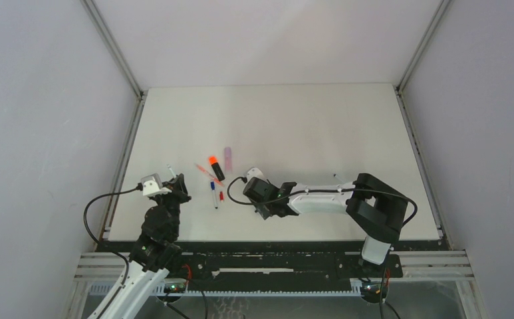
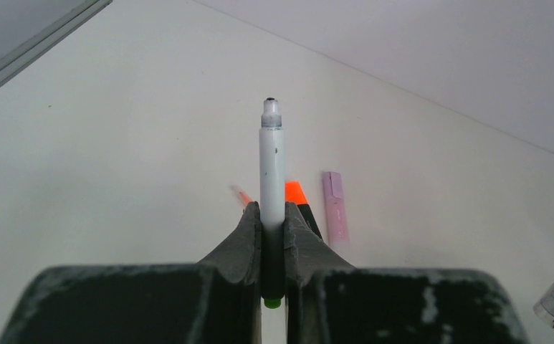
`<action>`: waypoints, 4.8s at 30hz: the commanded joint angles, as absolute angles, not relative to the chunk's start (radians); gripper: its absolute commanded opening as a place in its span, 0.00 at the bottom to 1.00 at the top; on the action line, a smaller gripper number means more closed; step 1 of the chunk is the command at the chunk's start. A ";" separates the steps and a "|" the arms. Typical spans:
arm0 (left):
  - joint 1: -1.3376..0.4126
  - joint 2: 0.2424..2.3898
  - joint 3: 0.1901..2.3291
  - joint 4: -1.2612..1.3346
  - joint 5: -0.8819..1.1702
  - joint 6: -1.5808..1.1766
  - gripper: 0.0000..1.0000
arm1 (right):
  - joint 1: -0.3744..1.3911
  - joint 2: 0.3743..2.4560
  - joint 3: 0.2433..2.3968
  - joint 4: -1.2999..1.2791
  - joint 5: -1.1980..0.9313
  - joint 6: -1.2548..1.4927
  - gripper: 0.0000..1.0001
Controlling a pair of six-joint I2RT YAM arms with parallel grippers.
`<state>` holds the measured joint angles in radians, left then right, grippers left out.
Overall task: Insert the pens into the pen caps
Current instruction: Insert the pen cap onto the pen.
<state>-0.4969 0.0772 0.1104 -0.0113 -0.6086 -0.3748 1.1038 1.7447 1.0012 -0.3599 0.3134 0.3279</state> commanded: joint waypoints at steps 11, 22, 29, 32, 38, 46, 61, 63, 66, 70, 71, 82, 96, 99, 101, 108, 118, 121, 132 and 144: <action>-0.491 0.068 0.092 0.009 -0.621 -0.384 0.00 | 1.052 1.766 0.996 -0.266 0.285 0.335 0.41; -0.491 0.048 0.092 -0.003 -0.626 -0.384 0.00 | 1.041 1.779 1.052 -0.266 0.280 0.360 0.41; -0.491 0.037 0.094 -0.010 -0.624 -0.385 0.00 | 1.049 1.699 1.089 -0.331 0.294 0.371 0.41; -0.491 0.033 0.095 -0.014 -0.624 -0.387 0.00 | 1.071 1.697 1.114 -0.353 0.299 0.382 0.42; -0.491 0.023 0.095 -0.021 -0.621 -0.387 0.00 | 1.093 1.751 1.164 -0.358 0.286 0.397 0.39; -0.491 0.013 0.098 -0.031 -0.621 -0.387 0.00 | 1.117 1.864 1.271 -0.433 0.316 0.401 0.34; -0.491 -0.002 0.099 -0.041 -0.621 -0.392 0.00 | 1.123 1.914 1.290 -0.492 0.307 0.411 0.29; -0.491 -0.003 0.098 -0.041 -0.620 -0.393 0.00 | 1.124 1.919 1.290 -0.496 0.299 0.411 0.28; -0.491 -0.001 0.098 -0.041 -0.621 -0.393 0.00 | 1.124 1.923 1.290 -0.503 0.299 0.411 0.27; -0.491 0.000 0.098 -0.041 -0.619 -0.393 0.00 | 1.123 1.924 1.290 -0.516 0.302 0.417 0.19; -0.491 -0.001 0.098 -0.041 -0.616 -0.393 0.00 | 1.122 1.922 1.290 -0.521 0.301 0.418 0.14; -0.491 0.003 0.074 0.162 -0.097 -0.450 0.00 | 1.049 1.664 1.237 -0.488 0.224 0.401 0.00; -0.569 0.344 0.038 0.850 0.543 -0.589 0.00 | 0.981 1.081 0.924 0.074 -0.064 0.463 0.00; -0.623 0.357 0.052 0.850 0.550 -0.553 0.00 | 0.982 1.032 0.860 0.246 -0.106 0.497 0.00; -0.644 0.365 0.058 0.850 0.556 -0.544 0.00 | 0.985 1.016 0.827 0.338 -0.122 0.513 0.00; -0.687 0.398 0.075 0.850 0.567 -0.522 0.00 | 1.027 1.035 0.777 0.556 -0.137 0.523 0.00; -0.699 0.396 0.075 0.850 0.562 -0.517 0.00 | 1.052 1.094 0.779 0.631 -0.185 0.548 0.00; -0.701 0.394 0.075 0.850 0.561 -0.517 0.00 | 1.060 1.106 0.778 0.633 -0.190 0.553 0.00; -0.703 0.387 0.073 0.849 0.557 -0.518 0.00 | 1.080 1.141 0.779 0.644 -0.204 0.568 0.00; -0.703 0.376 0.072 0.850 0.554 -0.521 0.00 | 1.088 1.157 0.778 0.641 -0.207 0.573 0.00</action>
